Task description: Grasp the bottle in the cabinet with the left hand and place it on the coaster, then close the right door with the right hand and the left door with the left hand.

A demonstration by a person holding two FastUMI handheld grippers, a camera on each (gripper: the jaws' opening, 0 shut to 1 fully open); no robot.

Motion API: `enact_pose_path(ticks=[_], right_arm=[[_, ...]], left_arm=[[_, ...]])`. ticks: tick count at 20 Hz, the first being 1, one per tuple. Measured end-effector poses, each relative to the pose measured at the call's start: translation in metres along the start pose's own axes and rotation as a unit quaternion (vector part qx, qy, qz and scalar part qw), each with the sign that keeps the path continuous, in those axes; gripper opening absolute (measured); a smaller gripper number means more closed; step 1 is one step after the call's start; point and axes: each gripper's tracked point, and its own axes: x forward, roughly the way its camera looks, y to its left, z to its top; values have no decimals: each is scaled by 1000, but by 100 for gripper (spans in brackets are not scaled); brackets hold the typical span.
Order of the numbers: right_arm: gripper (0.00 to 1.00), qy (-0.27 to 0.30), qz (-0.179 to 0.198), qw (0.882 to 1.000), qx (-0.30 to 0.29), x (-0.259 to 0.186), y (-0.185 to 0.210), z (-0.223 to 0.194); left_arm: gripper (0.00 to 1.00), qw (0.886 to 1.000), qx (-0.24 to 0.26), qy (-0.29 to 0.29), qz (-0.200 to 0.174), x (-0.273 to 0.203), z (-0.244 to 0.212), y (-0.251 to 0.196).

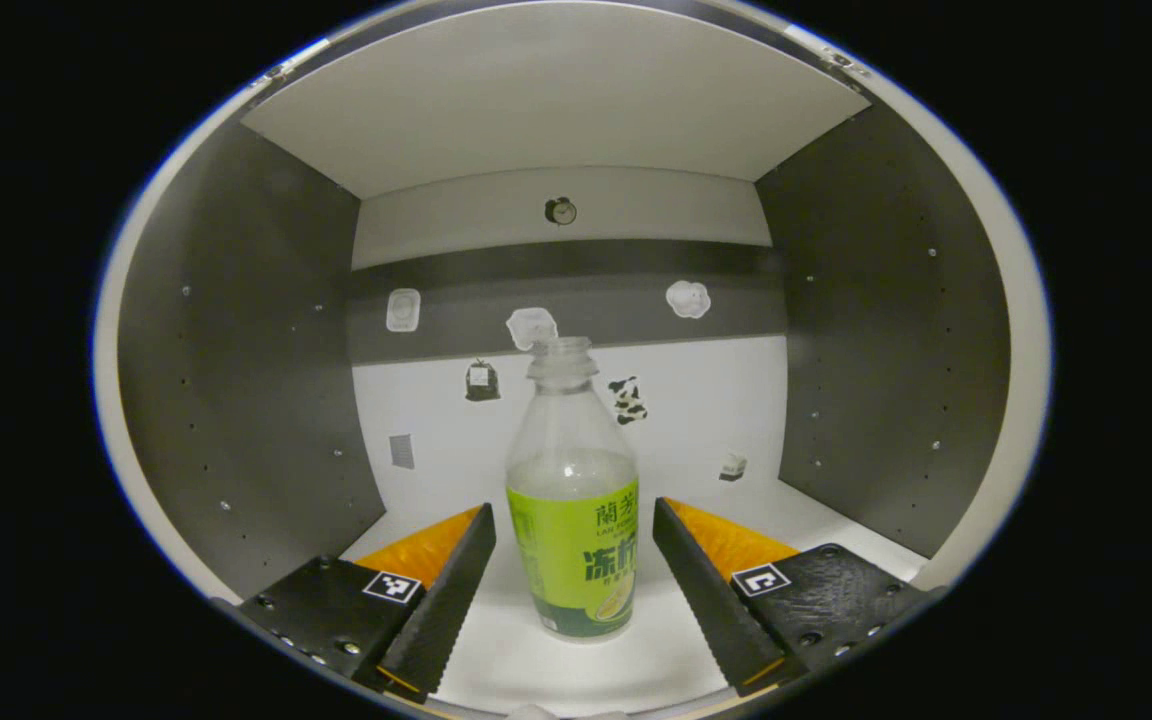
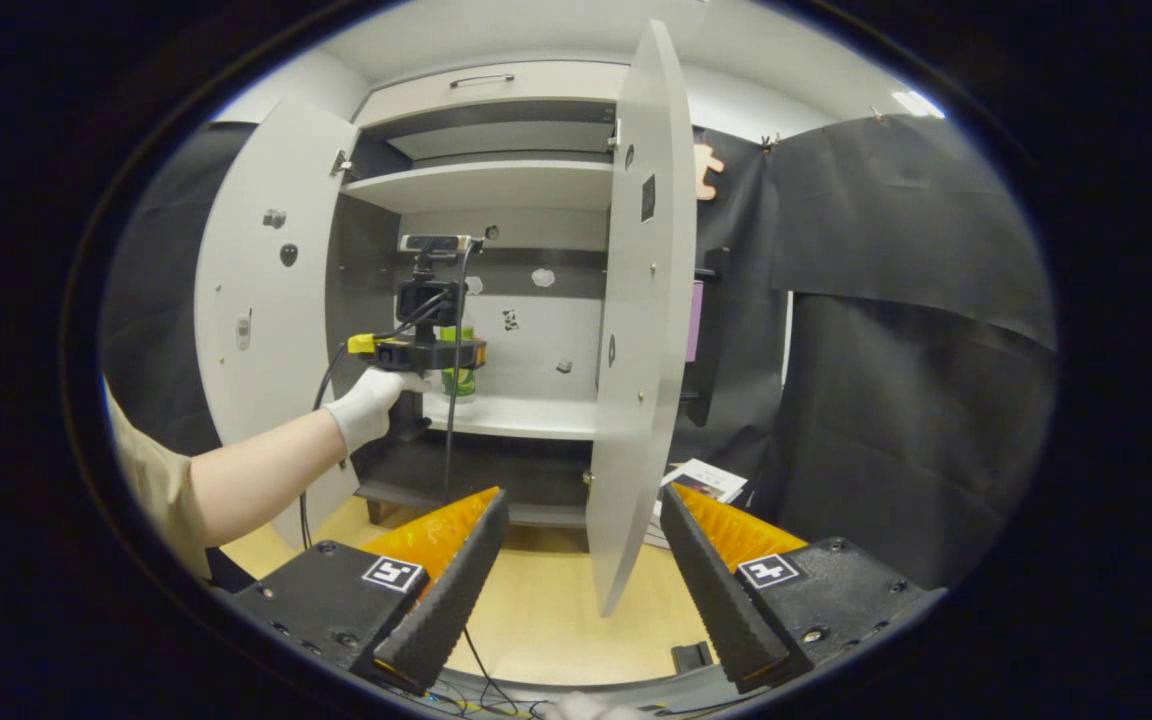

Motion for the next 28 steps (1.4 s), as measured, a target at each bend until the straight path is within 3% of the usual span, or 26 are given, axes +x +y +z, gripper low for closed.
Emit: enact_pose_path(ticks=[5,7,9,14,15,17,20,23,28], right_arm=[[99,0,-5,1000,-4,-2,-3,-3],[99,1,-9,1000,-1,-2,-7,-4],[99,-4,-12,1000,0,-4,-10,-3],[99,-18,-20,1000,8,-9,-19,3],[100,-18,-19,1000,10,-9,-19,3],[99,-21,-17,1000,8,-9,-19,4],[99,-26,-14,1000,8,-11,-19,4],[99,-27,-13,1000,10,-13,-18,2],[99,-23,-11,1000,15,-18,-18,-5]], left_arm=[[98,1000,-17,6,12,20,0,5],[79,999,-27,11,15,19,0,10],[75,999,-28,10,23,8,4,17],[73,999,-7,-30,13,-53,32,21],[77,999,-3,-41,6,-68,39,19],[73,998,7,-57,-9,-100,47,13],[77,997,14,-74,-29,-150,52,4],[73,996,2,-75,-44,-195,40,-2],[75,997,4,-60,-55,-264,-1,-8]])
